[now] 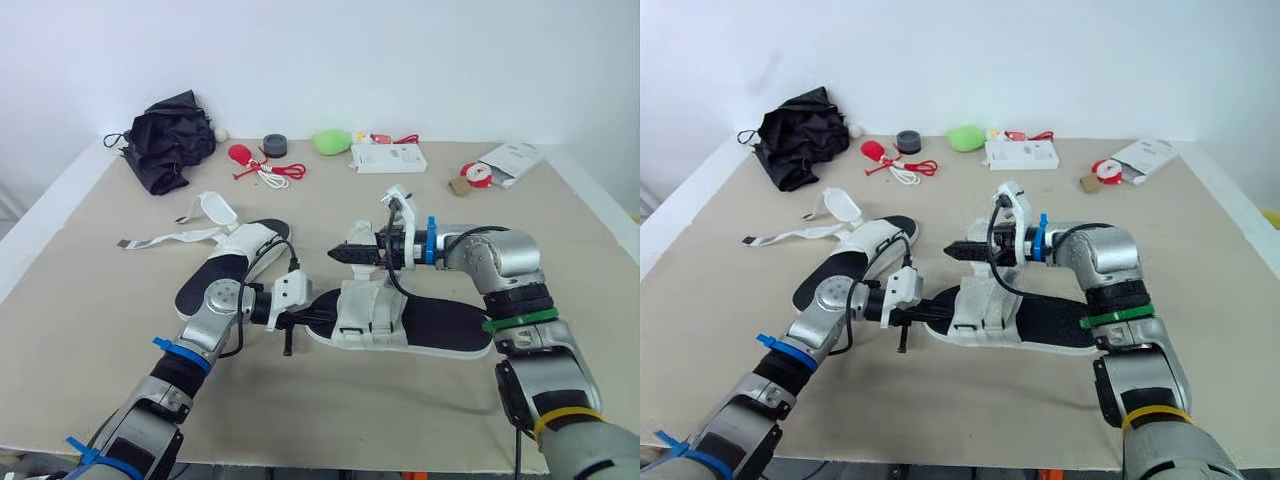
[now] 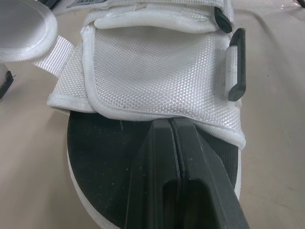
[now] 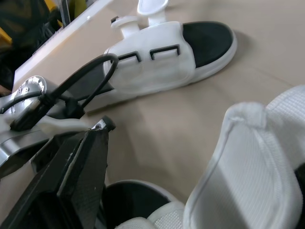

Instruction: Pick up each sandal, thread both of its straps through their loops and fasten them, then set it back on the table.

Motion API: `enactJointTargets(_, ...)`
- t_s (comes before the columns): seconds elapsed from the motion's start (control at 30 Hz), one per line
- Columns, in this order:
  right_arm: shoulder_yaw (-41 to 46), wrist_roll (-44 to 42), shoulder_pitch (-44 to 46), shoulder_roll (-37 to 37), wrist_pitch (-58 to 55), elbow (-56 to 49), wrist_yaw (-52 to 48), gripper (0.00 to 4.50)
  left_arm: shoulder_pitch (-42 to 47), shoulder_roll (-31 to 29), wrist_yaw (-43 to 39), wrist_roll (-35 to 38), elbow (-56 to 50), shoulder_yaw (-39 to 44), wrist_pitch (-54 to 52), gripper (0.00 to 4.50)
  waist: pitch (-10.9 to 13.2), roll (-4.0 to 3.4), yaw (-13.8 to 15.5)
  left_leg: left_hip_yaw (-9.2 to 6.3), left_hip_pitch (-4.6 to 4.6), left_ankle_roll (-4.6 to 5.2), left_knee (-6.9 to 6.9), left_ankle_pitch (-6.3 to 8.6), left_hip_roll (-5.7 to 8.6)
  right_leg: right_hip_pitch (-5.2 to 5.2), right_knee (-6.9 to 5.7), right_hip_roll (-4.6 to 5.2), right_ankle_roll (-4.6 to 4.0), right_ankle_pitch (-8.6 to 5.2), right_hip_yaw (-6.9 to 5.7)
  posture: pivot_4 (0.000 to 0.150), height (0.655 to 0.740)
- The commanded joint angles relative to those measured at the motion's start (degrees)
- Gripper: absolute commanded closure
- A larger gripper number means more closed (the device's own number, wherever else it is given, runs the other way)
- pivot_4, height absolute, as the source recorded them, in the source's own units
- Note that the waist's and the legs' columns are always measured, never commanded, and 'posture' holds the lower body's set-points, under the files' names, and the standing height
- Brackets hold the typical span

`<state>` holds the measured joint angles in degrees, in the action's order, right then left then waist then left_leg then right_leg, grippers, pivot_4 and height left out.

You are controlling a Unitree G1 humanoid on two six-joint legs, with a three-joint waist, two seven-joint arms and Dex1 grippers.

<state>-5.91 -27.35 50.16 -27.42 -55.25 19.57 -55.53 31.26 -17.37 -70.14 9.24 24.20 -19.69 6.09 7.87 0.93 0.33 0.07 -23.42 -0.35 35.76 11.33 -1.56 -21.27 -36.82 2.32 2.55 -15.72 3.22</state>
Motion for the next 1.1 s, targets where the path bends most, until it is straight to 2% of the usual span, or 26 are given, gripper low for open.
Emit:
enactJointTargets(0.03,2.6,1.2,5.9,3.4,5.6,8.6,1.3,0.03,-4.7,-1.5,0.3,-5.8,5.6,-4.6,-4.0,4.5,0.0,-0.02,0.0,0.03,-0.02,0.01,-0.02,-0.01,0.01,0.08,-0.03,-0.02,-0.04,0.05,0.01,0.15,0.74)
enactJointTargets(0.37,7.0,4.3,16.1,6.4,15.2,28.7,3.1,0.03,-5.3,-2.0,0.6,-5.7,4.7,-4.4,-4.5,4.5,0.0,-0.02,-0.1,0.03,0.01,0.01,-0.06,-0.01,-0.01,0.02,-0.14,-0.07,-0.05,0.09,0.01,0.15,0.74)
enactJointTargets(0.4,7.2,4.6,16.5,6.5,15.7,29.6,3.0,0.56,-5.4,-2.1,0.6,-5.7,4.5,-4.4,-4.5,4.5,0.0,-0.03,-0.1,0.03,0.02,0.01,-0.06,-0.01,-0.01,-0.01,-0.16,-0.08,-0.07,0.1,0.01,0.15,0.74)
enactJointTargets(0.43,7.5,4.7,16.7,6.6,16.2,30.1,2.9,0.79,-5.6,-2.1,0.7,-5.7,4.3,-4.4,-4.6,4.5,0.0,-0.03,-0.1,0.03,0.02,0.01,-0.07,-0.01,-0.01,0.0,-0.16,-0.08,-0.08,0.1,0.01,0.15,0.74)
enactJointTargets(0.53,8.2,4.9,16.9,6.8,17.1,30.7,2.2,2.29,-5.8,-2.2,0.7,-5.6,4.0,-4.4,-4.7,4.5,0.0,-0.03,-0.1,0.03,0.01,0.01,-0.11,-0.01,-0.01,0.03,-0.16,-0.08,-0.09,0.09,0.02,0.15,0.74)
enactJointTargets(0.57,8.4,4.9,16.9,6.8,17.1,30.6,1.9,2.5,-5.8,-2.2,0.8,-5.6,3.9,-4.4,-4.7,4.5,0.0,-0.03,-0.1,0.03,0.01,0.01,-0.14,-0.01,-0.01,0.04,-0.16,-0.08,-0.1,0.08,0.01,0.15,0.74)
enactJointTargets(0.6,8.5,4.8,16.7,6.7,17.1,30.2,1.4,3.15,-5.9,-2.2,0.8,-5.6,3.9,-4.4,-4.7,4.5,0.0,-0.03,-0.1,0.03,0.01,0.01,-0.14,-0.01,-0.01,0.04,-0.16,-0.08,-0.1,0.08,0.01,0.15,0.74)
enactJointTargets(0.7,8.7,4.2,15.7,6.4,16.6,28.0,0.0,4.29,-5.9,-2.1,0.8,-5.6,4.0,-4.5,-4.7,4.5,0.0,-0.03,-0.1,0.04,0.0,0.01,-0.16,-0.01,-0.01,0.02,-0.17,-0.08,-0.12,0.08,0.02,0.15,0.74)
enactJointTargets(0.73,8.6,4.1,15.1,6.2,16.4,26.9,-0.5,4.46,-5.8,-2.1,0.8,-5.6,4.0,-4.5,-4.6,4.5,0.0,-0.03,-0.1,0.04,0.0,0.01,-0.16,-0.01,-0.01,0.02,-0.17,-0.08,-0.11,0.08,0.02,0.15,0.74)
enactJointTargets(0.87,8.2,3.8,11.0,4.9,16.1,19.2,-2.1,4.46,-5.7,-2.0,0.7,-5.7,4.3,-4.6,-4.5,4.5,0.0,-0.03,-0.1,0.03,0.0,0.01,-0.16,-0.01,-0.01,0.03,-0.17,-0.08,-0.11,0.07,0.01,0.15,0.74)
enactJointTargets(0.97,6.6,4.2,2.5,3.3,20.9,2.5,-3.6,4.46,-5.6,-1.9,0.7,-5.7,4.4,-4.7,-4.4,4.5,0.0,-0.04,0.0,-0.03,-0.03,0.0,-0.18,0.0,0.0,0.01,-0.17,-0.07,-0.09,0.03,-0.02,0.15,0.74)
enactJointTargets(1.03,6.1,3.8,-6.0,1.8,24.7,-12.8,-4.1,4.46,-5.5,-1.9,0.5,-5.8,4.6,-4.7,-4.3,4.5,0.0,-0.03,0.1,-0.02,-0.05,-0.02,-0.18,0.01,0.02,0.03,-0.17,-0.07,-0.04,0.0,-0.02,0.15,0.74)
enactJointTargets(1.1,5.9,3.8,-10.4,1.0,26.6,-20.4,-3.6,4.46,-5.4,-1.9,0.4,-5.8,4.7,-4.8,-4.3,4.5,0.0,-0.08,0.0,-0.13,-0.1,-0.06,-0.19,0.04,0.04,-0.01,-0.17,-0.08,0.36,-0.3,-0.08,0.15,0.74)
